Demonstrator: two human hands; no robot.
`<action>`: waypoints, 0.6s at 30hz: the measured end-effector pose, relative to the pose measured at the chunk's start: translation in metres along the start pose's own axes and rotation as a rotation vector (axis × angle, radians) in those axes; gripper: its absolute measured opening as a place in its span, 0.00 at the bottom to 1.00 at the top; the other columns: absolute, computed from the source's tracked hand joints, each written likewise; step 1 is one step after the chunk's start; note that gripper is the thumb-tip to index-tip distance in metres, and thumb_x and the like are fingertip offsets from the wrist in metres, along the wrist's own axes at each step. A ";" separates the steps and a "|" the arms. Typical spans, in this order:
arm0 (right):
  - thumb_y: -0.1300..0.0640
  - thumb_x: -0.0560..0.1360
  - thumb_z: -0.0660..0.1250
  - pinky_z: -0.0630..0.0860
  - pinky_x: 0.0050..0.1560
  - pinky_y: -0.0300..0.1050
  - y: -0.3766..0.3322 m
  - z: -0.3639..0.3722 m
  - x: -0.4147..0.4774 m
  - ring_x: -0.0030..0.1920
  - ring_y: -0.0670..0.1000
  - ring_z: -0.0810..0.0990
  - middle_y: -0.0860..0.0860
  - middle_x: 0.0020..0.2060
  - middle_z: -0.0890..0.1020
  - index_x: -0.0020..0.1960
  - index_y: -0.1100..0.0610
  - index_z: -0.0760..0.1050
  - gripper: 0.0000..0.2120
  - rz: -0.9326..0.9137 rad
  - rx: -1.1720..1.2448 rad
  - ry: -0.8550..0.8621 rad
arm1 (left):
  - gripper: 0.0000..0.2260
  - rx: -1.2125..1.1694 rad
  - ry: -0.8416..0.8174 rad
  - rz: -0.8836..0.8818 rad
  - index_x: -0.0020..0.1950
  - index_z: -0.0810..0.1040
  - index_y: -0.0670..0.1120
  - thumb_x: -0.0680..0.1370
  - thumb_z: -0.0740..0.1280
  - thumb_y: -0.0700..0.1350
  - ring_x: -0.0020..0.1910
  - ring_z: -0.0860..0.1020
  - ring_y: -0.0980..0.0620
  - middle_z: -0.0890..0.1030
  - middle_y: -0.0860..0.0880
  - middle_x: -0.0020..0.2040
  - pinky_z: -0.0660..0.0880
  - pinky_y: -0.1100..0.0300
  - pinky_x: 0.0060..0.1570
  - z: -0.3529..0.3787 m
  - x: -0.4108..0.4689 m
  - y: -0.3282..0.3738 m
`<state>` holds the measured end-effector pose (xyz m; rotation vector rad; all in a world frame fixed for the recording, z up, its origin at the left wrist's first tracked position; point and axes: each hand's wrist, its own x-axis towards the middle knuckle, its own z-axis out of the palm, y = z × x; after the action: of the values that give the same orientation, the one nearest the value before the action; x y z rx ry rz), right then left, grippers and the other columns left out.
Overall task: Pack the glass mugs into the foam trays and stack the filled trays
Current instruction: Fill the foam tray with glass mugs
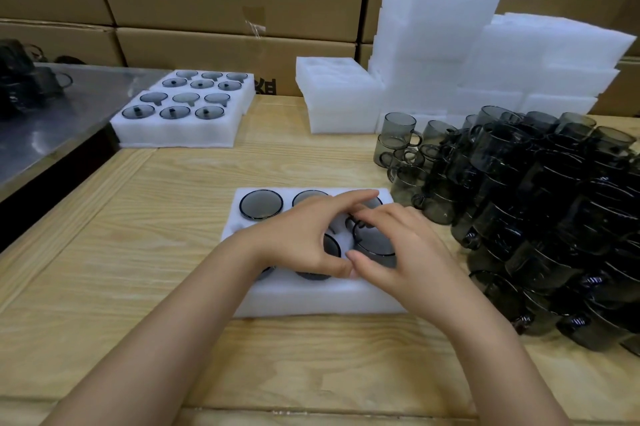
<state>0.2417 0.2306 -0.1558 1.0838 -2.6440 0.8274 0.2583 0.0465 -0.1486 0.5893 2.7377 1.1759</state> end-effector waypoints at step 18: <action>0.36 0.78 0.37 0.34 0.73 0.53 -0.012 0.021 0.060 0.75 0.49 0.34 0.47 0.77 0.42 0.77 0.51 0.43 0.32 0.212 -0.277 -0.353 | 0.20 -0.390 0.626 -0.057 0.65 0.71 0.56 0.76 0.53 0.60 0.61 0.70 0.71 0.75 0.58 0.62 0.65 0.80 0.51 0.002 0.008 -0.011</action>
<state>0.2073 0.1766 -0.1471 0.9634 -3.0877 0.3018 0.2483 0.0436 -0.1575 0.0973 2.8008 2.0997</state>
